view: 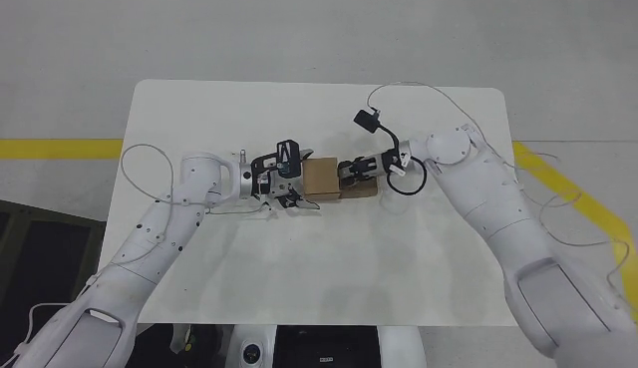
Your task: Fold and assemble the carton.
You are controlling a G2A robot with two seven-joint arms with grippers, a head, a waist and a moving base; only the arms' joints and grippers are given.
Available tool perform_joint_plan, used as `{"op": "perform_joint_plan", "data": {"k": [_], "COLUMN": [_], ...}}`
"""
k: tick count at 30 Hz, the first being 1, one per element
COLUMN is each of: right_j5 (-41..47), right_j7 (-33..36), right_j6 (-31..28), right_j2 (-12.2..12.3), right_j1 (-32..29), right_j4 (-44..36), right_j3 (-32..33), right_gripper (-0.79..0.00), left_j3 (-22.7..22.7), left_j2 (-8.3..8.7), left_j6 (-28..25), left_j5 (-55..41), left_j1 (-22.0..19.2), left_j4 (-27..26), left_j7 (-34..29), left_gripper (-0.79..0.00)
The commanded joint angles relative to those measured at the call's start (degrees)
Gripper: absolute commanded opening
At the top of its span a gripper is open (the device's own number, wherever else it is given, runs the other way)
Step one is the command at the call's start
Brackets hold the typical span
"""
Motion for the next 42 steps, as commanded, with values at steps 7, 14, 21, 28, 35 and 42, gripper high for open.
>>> {"op": "perform_joint_plan", "data": {"k": [7, 14, 21, 28, 35, 42], "right_j5": [-5.3, -10.6, -12.7, -12.0, -10.7, -9.3], "right_j7": [-0.5, 0.5, 1.0, -1.5, -2.9, -3.3], "right_j6": [6.1, 12.3, 13.4, 11.7, 9.4, 8.1], "right_j2": [5.3, 9.2, 10.6, 10.3, 9.5, 8.7], "right_j1": [-6.2, -14.9, -19.6, -18.5, -15.9, -14.0], "right_j4": [-12.7, -25.0, -28.8, -24.9, -20.4, -17.3], "right_j3": [9.9, 18.1, 20.3, 18.7, 15.9, 13.5], "right_gripper": [-0.77, -0.625, -0.545, -0.493, -0.517, -0.52], "left_j3": [0.0, -0.1, -0.1, 0.0, 0.0, -0.1], "left_j2": [0.02, 0.05, 0.09, 0.12, 0.16, 0.21], "left_j6": [0.1, 0.2, 0.2, 0.2, 0.1, 0.3], "left_j5": [0.1, 0.1, 0.3, 0.5, 0.7, 0.8], "left_j1": [0.0, 0.0, 0.0, 0.0, 0.1, 0.2], "left_j4": [-0.1, 0.0, 0.0, 0.0, 0.0, -0.1], "left_j7": [0.2, 0.1, 0.3, 0.4, 0.5, 0.6], "left_gripper": [0.0, 0.0, 0.0, 0.0, 0.0, 0.0]}}
